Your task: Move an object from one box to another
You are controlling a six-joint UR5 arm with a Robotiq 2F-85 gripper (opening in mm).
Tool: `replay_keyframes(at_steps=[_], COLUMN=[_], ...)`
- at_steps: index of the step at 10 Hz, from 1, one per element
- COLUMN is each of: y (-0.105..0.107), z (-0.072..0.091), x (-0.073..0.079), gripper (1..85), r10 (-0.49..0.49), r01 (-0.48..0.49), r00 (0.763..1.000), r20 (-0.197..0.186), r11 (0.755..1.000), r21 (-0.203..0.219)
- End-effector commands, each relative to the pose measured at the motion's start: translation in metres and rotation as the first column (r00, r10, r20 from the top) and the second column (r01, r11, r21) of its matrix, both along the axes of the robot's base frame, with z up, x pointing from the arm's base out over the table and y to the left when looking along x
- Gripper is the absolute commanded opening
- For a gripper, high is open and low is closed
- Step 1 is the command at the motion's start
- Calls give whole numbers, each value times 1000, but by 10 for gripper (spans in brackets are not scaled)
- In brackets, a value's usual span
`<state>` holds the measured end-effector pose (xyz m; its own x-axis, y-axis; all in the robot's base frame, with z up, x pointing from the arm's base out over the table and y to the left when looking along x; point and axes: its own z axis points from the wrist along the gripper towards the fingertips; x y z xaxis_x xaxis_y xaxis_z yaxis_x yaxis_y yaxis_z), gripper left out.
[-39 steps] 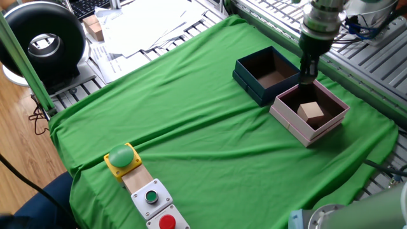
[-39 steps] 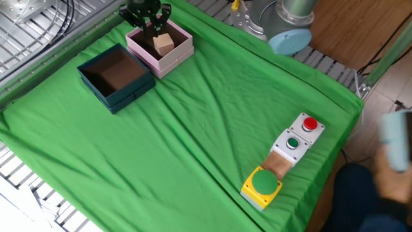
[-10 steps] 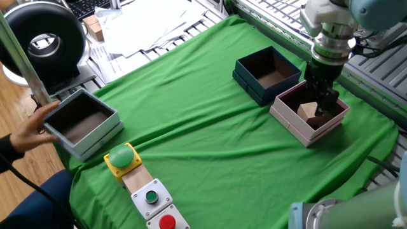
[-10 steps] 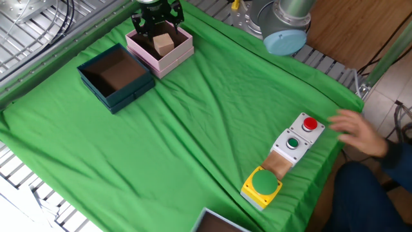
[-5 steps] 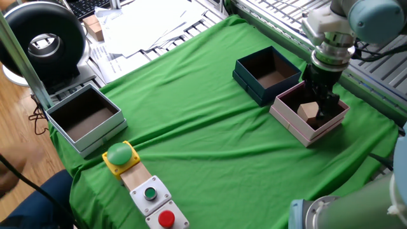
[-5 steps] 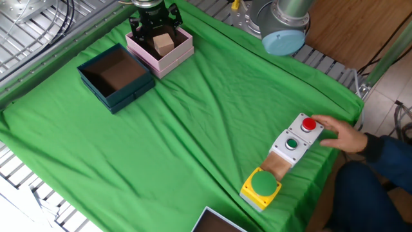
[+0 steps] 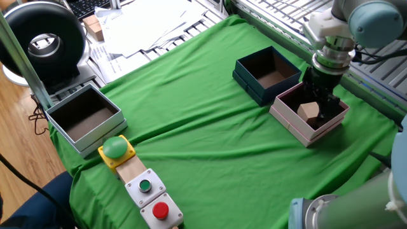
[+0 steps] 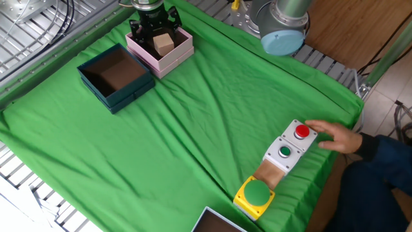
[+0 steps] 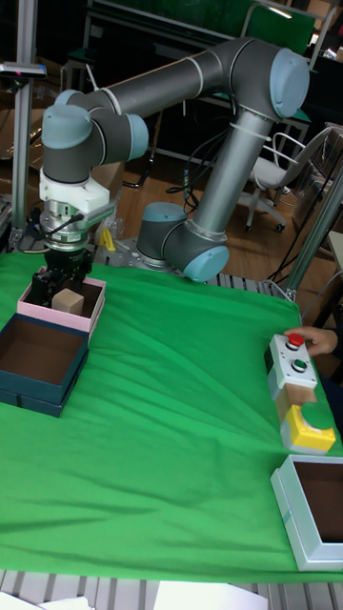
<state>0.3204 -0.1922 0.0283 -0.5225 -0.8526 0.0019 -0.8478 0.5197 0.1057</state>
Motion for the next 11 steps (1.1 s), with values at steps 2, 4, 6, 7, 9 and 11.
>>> replay_keyframes(at_steps=[2, 4, 6, 7, 9, 11], y=[-9, -12, -9, -7, -5, 7], z=[-8, -6, -6, -5, -1, 12], x=[2, 4, 4, 3, 6, 8], gripper=[820, 770, 667, 600, 473, 60], r10=[-6, -21, -62, -82, -123, -234], r01=[6, 21, 61, 81, 122, 233], r00=[1000, 1000, 998, 997, 992, 972], r20=[1, -5, -12, -17, -20, -17], r11=[1000, 999, 997, 996, 991, 971], r21=[-29, -50, -43, -43, -49, -63])
